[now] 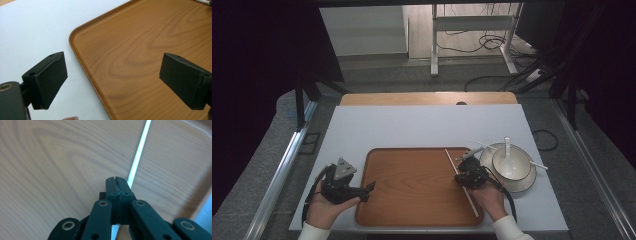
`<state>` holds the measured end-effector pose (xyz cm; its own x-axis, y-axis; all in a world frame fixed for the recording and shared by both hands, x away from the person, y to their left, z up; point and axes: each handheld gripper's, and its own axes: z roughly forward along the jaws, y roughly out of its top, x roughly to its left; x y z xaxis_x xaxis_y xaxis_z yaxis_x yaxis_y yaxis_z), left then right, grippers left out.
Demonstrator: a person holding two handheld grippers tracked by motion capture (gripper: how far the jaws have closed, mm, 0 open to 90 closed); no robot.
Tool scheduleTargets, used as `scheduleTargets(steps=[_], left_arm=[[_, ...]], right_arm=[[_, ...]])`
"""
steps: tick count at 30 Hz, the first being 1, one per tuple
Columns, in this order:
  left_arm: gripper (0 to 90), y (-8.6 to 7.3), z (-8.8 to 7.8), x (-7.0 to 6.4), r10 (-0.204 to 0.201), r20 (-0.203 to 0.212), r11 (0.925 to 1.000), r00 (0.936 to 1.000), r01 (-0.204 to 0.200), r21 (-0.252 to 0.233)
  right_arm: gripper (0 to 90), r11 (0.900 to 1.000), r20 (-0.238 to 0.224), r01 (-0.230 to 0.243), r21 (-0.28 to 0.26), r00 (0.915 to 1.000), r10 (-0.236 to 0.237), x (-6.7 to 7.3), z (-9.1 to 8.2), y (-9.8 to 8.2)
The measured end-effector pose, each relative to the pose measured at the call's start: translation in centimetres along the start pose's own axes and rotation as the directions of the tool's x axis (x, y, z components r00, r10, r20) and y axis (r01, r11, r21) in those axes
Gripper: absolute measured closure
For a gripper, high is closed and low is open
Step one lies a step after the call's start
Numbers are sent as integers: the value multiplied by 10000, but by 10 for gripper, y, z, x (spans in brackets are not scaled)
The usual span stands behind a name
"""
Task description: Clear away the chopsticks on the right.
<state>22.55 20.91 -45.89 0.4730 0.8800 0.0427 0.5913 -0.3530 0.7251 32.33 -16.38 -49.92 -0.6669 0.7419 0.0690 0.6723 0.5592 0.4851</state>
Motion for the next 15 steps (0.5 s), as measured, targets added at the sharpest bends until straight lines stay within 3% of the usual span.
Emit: scheduleTargets(steps=[15], left_arm=[[73,0,0,0,16,-4,10000,10000,-16,-2]], right_arm=[[899,9995,467,-301,-8,9985,301,-8,-9,-10]])
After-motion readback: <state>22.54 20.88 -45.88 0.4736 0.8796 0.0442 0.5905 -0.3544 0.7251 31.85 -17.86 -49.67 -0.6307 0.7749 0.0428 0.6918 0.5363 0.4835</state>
